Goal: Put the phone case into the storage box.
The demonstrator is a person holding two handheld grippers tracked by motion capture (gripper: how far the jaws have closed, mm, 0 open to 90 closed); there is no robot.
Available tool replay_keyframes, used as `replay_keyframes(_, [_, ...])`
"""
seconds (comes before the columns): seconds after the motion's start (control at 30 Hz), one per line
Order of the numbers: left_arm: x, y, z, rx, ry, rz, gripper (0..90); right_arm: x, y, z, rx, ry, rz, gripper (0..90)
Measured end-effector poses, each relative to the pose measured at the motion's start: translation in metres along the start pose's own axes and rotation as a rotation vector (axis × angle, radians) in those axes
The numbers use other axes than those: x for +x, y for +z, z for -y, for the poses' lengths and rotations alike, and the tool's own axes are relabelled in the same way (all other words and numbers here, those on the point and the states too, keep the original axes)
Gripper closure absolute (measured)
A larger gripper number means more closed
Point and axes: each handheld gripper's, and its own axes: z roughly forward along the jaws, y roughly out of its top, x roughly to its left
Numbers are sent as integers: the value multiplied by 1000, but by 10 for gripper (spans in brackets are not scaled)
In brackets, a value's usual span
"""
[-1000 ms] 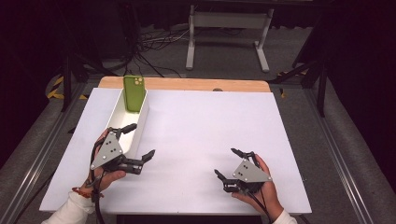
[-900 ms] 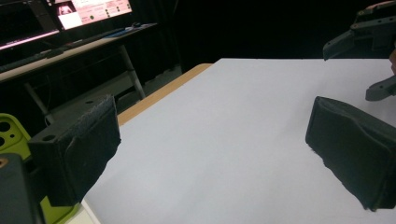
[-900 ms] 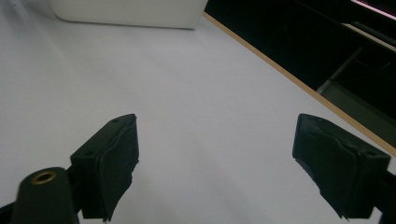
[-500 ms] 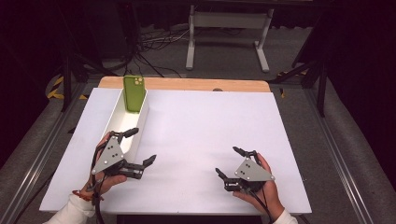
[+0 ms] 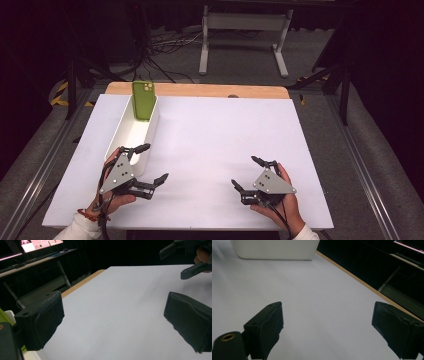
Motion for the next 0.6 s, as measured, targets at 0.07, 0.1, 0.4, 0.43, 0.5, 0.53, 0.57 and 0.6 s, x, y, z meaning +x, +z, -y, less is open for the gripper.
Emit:
replay_keyframes(0.07, [-1, 0, 1, 4, -3, 2, 35, 0, 0, 0, -3, -3, 3, 112])
replay_keyframes(0.1, [-2, -1, 1, 7, 1, 3, 35, 0, -1, 0, -4, -2, 2, 112])
replay_keyframes(0.4, [-9, 0, 8, 34, -3, 14, 35, 1, -2, -1, -10, 0, 6, 111])
replay_keyframes(0.43, [-9, 0, 10, 38, -4, 20, 35, 1, -2, -1, -12, 2, 7, 111])
replay_keyframes(0.5, [-11, 0, 11, 44, -9, 24, 35, 0, -2, -2, -14, 3, 7, 110])
replay_keyframes(0.53, [-12, 0, 12, 49, -7, 26, 35, 0, -3, -2, -15, 2, 8, 110])
replay_keyframes(0.57, [-12, -1, 13, 54, -9, 26, 35, 0, -3, -2, -15, 2, 8, 110])
replay_keyframes(0.6, [-13, -1, 14, 57, -6, 28, 35, 0, -3, -2, -15, 4, 9, 110])
